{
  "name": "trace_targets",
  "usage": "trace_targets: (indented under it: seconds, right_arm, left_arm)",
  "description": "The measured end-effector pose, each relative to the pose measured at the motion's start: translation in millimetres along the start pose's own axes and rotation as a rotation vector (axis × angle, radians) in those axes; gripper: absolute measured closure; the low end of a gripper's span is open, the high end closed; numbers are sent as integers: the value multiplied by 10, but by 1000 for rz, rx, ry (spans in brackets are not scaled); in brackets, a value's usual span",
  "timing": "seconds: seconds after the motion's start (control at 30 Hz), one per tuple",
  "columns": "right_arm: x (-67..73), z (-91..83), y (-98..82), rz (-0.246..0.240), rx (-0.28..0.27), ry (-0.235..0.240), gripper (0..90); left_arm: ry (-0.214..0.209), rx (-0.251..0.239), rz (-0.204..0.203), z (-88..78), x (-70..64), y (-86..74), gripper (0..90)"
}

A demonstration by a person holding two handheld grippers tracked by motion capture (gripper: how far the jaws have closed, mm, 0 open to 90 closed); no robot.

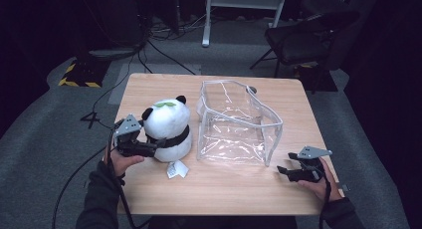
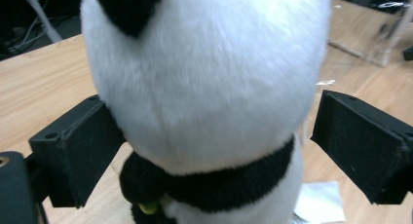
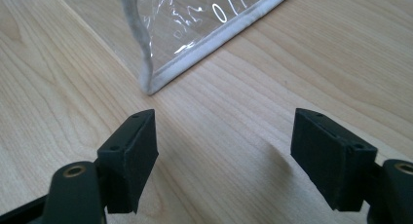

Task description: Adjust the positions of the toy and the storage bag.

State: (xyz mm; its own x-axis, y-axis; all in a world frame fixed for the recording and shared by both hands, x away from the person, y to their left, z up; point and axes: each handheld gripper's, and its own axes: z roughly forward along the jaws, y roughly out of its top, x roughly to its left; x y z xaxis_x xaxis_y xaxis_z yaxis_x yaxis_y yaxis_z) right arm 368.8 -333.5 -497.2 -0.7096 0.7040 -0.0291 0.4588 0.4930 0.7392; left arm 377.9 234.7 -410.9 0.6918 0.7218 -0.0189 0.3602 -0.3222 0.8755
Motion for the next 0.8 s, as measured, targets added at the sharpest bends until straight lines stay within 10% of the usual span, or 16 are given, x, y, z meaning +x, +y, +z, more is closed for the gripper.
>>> trace_targets:
  seconds: [0.57,0.8]
  right_arm:
    - [33,64,-26,-13,-2,31,263]
    - [28,68,-36,-7,-8,32,257]
  left_arm:
    - [-53,75,-8,317,84,268,2]
    - [-16,65,15,352,53,289,187]
